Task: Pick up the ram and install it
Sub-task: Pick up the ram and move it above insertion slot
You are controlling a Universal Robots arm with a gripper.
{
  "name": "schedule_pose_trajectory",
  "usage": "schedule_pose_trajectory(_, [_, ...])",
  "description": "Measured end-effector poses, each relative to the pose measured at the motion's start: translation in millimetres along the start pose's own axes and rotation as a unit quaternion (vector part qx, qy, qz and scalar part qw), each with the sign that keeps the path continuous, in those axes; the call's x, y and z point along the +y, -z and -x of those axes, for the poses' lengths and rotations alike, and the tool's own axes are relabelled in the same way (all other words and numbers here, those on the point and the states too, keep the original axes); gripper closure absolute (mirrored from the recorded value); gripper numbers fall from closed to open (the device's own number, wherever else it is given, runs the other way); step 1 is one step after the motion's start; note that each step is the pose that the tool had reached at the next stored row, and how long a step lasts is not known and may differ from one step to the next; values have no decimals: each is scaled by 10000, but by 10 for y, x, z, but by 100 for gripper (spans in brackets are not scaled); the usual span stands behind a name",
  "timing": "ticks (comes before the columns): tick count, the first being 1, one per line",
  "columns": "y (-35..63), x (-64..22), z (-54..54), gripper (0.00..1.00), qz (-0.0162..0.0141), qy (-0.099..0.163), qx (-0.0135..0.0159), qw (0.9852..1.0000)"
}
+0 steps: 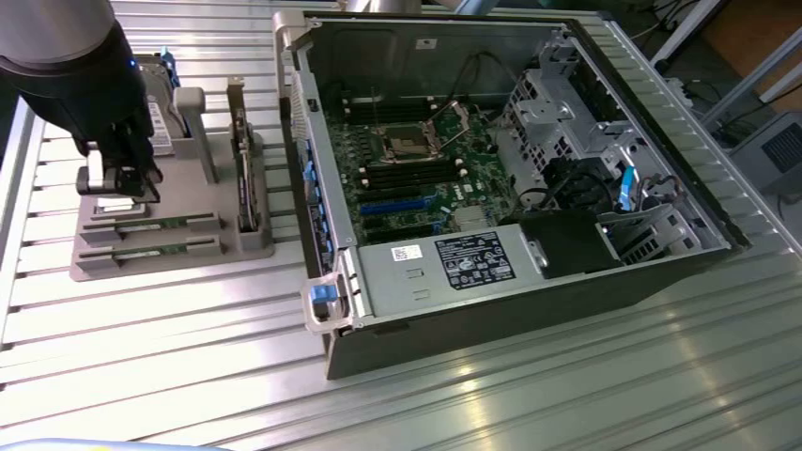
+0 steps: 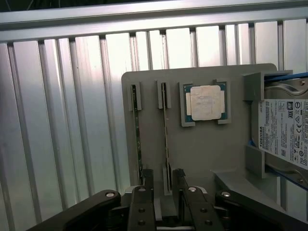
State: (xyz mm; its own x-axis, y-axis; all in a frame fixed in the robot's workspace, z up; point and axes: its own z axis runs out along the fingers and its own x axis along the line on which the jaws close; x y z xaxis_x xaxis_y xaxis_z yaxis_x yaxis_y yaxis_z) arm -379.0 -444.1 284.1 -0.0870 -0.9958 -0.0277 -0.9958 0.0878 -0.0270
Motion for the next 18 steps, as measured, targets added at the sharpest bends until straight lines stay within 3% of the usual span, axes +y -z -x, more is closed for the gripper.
schedule_pose_trajectory(14, [-69,1,-16,70,0,0,0,10000])
schedule_pose_trajectory(18, [-84,-3,-67,70,0,0,1,10000])
